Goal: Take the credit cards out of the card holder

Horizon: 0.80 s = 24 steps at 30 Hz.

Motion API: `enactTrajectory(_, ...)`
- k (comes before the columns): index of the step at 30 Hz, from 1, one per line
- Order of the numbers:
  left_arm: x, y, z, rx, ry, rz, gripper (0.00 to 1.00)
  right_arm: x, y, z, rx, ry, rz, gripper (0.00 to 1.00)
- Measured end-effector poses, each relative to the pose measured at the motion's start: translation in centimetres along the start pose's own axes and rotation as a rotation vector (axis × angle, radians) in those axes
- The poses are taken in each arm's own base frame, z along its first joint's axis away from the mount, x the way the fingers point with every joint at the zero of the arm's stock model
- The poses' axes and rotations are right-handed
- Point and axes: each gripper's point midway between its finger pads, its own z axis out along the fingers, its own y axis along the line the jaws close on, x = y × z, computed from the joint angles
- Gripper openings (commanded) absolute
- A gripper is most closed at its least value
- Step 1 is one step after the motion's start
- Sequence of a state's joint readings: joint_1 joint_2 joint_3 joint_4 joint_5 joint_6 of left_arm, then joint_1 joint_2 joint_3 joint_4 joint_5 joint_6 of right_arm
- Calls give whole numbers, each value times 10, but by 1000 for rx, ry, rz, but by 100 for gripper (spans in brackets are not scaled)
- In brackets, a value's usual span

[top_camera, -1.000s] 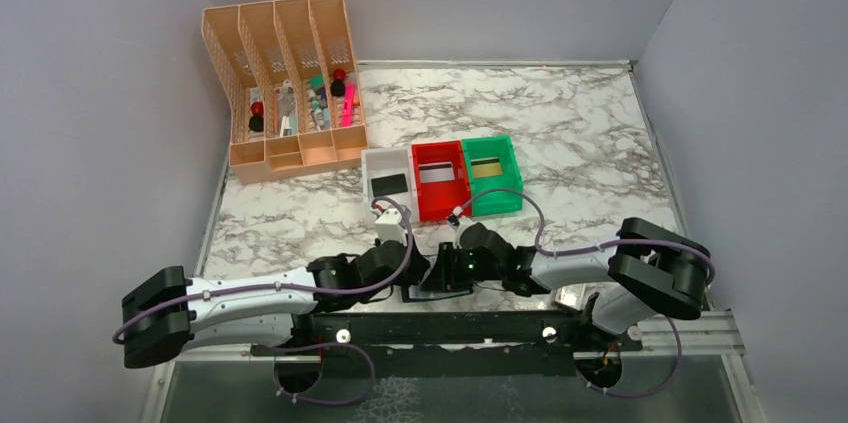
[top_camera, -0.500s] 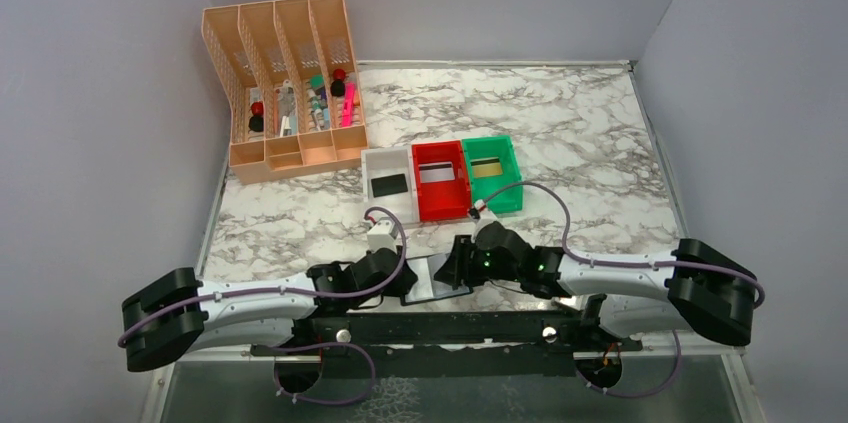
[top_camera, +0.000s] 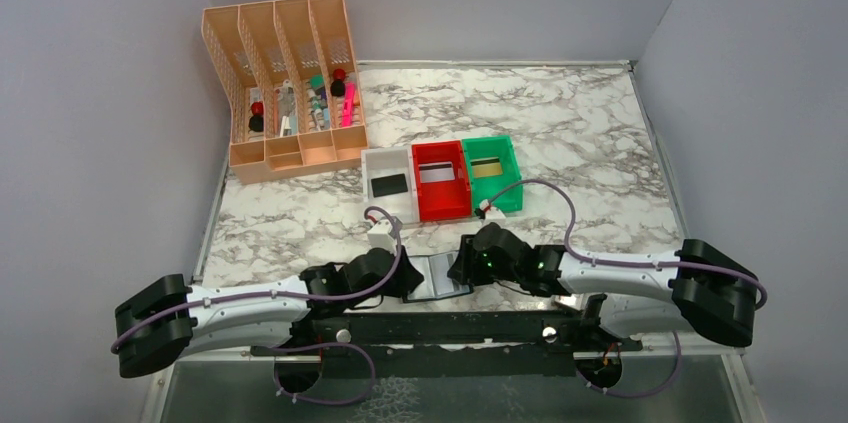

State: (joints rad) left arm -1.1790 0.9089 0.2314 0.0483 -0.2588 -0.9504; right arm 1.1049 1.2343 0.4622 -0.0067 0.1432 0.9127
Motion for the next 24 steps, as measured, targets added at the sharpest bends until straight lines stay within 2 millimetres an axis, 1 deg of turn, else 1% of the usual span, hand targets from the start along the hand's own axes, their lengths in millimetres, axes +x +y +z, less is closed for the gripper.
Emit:
enactTrajectory(6, 10, 4, 5, -12, 41, 22, 26, 2, -2, 4, 12, 12, -16, 37)
enactTrajectory(8, 14, 6, 7, -21, 57, 29, 26, 2, -2, 5, 14, 13, -19, 37)
enactTrajectory(10, 17, 7, 10, -28, 69, 36, 26, 2, -2, 5, 16, 14, -23, 39)
enactTrajectory(15, 17, 1, 15, -27, 84, 45, 26, -5, -1, -2, 39, 8, -35, 41)
enactTrajectory(19, 17, 0, 16, -25, 85, 46, 26, -13, 6, -10, 17, -15, -48, 41)
enactTrajectory(24, 17, 0, 16, -24, 84, 47, 26, -13, 15, -11, -27, -8, -46, 39)
